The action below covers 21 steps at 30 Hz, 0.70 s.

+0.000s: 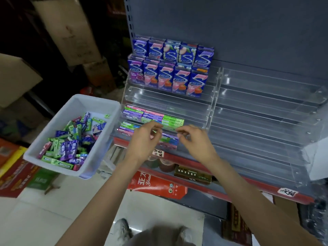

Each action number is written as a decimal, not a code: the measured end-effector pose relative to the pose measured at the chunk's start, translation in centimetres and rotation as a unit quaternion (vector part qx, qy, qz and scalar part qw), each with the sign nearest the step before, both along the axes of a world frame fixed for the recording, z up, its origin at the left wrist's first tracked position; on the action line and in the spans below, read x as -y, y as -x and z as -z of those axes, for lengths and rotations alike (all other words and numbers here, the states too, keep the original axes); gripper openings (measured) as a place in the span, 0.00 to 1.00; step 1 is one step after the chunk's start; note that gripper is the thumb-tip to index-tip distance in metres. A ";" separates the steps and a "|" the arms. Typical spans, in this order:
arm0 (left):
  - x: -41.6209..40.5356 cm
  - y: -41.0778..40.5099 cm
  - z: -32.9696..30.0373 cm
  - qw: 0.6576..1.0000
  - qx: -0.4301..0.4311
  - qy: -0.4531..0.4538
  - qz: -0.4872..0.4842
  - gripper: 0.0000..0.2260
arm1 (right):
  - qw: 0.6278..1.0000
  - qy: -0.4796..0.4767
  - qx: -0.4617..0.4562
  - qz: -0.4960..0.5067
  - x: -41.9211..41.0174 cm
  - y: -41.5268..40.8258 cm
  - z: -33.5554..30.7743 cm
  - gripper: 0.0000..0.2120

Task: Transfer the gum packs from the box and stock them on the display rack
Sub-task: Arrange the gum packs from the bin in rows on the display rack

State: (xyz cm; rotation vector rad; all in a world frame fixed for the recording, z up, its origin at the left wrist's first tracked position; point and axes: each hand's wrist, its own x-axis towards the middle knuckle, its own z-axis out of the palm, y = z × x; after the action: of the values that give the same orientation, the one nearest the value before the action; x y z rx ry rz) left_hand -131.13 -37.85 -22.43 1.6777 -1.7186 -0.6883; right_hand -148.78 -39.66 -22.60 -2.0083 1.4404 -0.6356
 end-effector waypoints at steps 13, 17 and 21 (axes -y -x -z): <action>2.8 -33.5 7.6 0.982 0.053 -0.147 -0.107 0.13 | 0.990 -0.104 -0.013 -0.092 5.9 -31.8 5.7 0.15; 3.0 -38.9 10.8 0.963 0.145 -0.225 0.040 0.21 | 0.973 -0.202 -0.051 -0.099 6.0 -37.7 9.7 0.22; 3.2 -40.5 13.2 0.943 0.187 -0.243 0.126 0.33 | 0.958 -0.248 -0.108 -0.093 5.9 -40.5 13.0 0.25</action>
State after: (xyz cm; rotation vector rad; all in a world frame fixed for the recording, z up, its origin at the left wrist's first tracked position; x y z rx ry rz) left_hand -90.65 -41.07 -35.63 2.0404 -2.1886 -1.0306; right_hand -108.24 -45.53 -35.56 -1.8113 1.3422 0.0348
